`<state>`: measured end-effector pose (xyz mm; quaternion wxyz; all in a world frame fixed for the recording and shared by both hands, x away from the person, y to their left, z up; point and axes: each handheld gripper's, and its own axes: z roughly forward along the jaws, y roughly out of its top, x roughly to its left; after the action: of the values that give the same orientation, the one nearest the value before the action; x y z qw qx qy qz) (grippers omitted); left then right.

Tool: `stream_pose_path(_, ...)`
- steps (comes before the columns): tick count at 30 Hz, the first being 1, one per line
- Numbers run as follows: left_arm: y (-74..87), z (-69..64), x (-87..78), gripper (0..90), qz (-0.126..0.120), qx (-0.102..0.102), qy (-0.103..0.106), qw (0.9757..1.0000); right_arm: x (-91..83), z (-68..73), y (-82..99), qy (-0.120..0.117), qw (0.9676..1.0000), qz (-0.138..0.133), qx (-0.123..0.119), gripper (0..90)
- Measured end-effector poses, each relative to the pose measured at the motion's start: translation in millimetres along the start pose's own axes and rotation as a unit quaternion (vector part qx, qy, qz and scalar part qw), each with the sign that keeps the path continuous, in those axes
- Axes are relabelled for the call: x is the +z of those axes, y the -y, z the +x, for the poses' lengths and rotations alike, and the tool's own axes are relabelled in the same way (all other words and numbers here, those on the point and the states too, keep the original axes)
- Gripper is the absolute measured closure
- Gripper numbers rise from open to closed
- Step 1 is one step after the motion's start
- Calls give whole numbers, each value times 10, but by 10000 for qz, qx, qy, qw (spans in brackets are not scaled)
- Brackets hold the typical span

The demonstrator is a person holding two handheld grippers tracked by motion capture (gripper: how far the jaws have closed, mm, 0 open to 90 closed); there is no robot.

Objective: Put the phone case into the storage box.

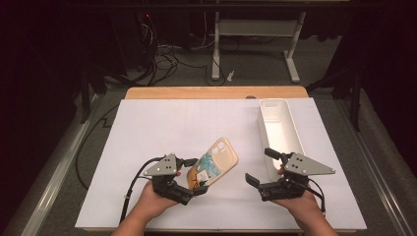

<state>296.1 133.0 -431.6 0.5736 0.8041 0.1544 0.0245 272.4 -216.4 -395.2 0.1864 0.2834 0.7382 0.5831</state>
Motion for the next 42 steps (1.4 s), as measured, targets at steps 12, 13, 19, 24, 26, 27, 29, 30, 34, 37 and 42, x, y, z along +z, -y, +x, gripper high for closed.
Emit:
stream_pose_path(12, 0, -22, 6, 118, -15, 49, 357, 9993, 5, 55, -10, -506, 9986, -140, 86, 4)
stream_pose_path(13, 0, -24, 7, 118, -26, 50, 393, 9992, 8, 59, -10, -542, 9984, -157, 75, 4)
stream_pose_path(19, 7, -38, 25, 117, 6, 95, 574, 9983, 20, 94, -13, -739, 9971, -176, 105, 4)
stream_pose_path(24, 9, -49, 45, 118, 42, 125, 687, 9975, 37, 139, -19, -934, 9954, -197, 99, 4)
stream_pose_path(26, 8, -58, 54, 118, 67, 145, 761, 9970, 47, 161, -21, -1027, 9944, -219, 85, 4)
stream_pose_path(27, 9, -60, 57, 117, 79, 151, 792, 9967, 50, 167, -22, -1060, 9941, -220, 80, 4)
stream_pose_path(29, 8, -67, 63, 118, 100, 172, 841, 9963, 59, 179, -24, -1144, 9931, -253, 80, 4)
stream_pose_path(30, 8, -67, 63, 117, 100, 172, 841, 9963, 59, 179, -24, -1144, 9931, -253, 80, 4)
stream_pose_path(34, 8, -77, 72, 117, 112, 180, 921, 9955, 68, 218, -38, -1272, 9914, -295, 27, 4)
stream_pose_path(37, 9, -85, 79, 117, 128, 199, 953, 9952, 77, 232, -45, -1326, 9907, -309, -18, 3)
stream_pose_path(42, 12, -89, 93, 117, 149, 232, 1010, 9945, 97, 247, -70, -1452, 9887, -365, -91, 1)
